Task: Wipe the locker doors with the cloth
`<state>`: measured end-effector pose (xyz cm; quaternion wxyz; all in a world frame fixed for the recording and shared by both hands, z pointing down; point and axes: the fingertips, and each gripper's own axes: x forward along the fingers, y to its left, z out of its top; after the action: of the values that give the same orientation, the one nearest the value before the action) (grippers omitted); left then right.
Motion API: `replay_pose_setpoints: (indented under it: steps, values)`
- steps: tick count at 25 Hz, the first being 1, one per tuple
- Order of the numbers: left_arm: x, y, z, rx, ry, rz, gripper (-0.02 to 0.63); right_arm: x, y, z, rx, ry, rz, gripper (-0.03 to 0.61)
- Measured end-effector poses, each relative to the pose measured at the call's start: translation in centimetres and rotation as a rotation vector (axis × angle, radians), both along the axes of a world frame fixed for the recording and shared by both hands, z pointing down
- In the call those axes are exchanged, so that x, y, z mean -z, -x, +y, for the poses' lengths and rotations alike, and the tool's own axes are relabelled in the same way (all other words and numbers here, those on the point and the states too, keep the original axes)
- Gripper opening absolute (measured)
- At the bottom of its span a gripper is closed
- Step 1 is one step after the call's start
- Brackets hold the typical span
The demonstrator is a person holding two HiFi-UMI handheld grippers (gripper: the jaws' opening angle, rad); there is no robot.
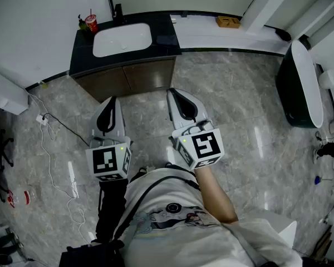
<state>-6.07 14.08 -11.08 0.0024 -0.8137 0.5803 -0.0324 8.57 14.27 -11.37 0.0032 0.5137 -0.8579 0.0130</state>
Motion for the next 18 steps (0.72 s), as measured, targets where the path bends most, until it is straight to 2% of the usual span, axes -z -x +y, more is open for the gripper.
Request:
replay_pose_setpoints:
  steps: [18]
  values:
    - [-0.1, -0.9, -0.2, -0.013, -0.002, -0.004, -0.004, -0.3, -0.7, -0.1, -0.008, -0.008, -0.003, 0.003]
